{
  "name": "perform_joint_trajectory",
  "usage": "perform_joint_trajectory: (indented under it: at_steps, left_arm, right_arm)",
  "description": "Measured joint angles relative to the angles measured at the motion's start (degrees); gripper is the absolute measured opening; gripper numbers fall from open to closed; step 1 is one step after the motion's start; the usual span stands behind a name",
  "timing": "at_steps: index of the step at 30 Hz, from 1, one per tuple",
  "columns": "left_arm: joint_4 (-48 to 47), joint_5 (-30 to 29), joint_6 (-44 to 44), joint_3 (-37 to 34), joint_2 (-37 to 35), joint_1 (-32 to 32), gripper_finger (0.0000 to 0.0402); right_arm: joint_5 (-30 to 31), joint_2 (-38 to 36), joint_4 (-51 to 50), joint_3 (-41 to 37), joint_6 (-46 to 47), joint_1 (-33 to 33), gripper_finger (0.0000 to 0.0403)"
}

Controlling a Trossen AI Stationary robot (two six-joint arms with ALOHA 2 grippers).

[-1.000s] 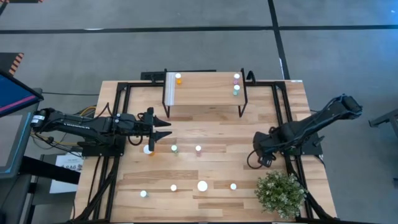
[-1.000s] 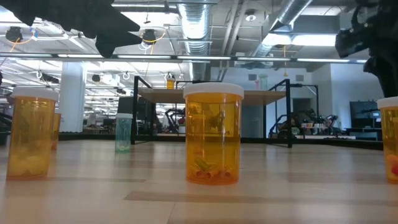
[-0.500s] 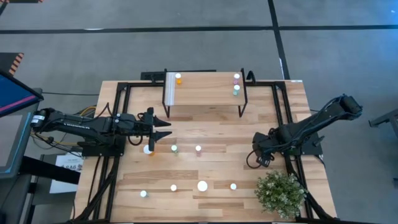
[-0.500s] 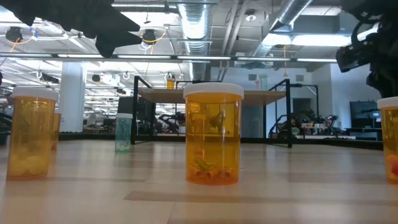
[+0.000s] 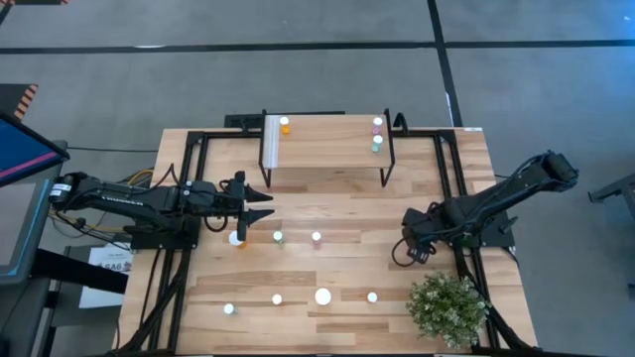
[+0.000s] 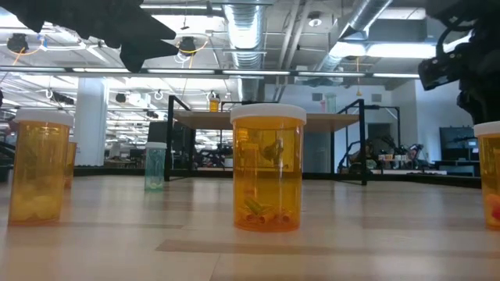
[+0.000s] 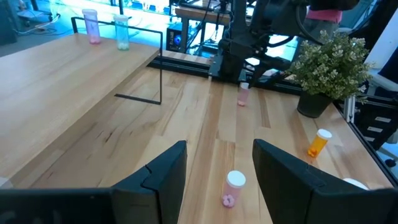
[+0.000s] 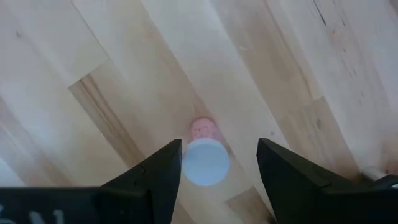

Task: Pick and place medicine bottles onto shelf by color
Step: Put the right pink pill bottle on the shelf

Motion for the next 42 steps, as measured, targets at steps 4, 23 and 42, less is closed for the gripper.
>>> perform_joint_trajectory:
  at_steps: [4,23,42]
  left_arm:
    - [0.0,0.0,0.0,0.0,0.0,0.0,0.0171]
    - [0.0,0.0,-0.1,0.0,0.0,0.0,0.0171]
    - [0.8,0.0,0.0,0.0,0.0,0.0,0.0171]
  right_arm:
    - [0.0,0.1,1.2,-0.5,0.2,0.1,0.0232]
    - [-0.7,0.1,3.6,-3.8,1.5,0.1,0.018]
    - [-0.6,0.1,3.7,3.7,-2.8,-1.7,0.0137]
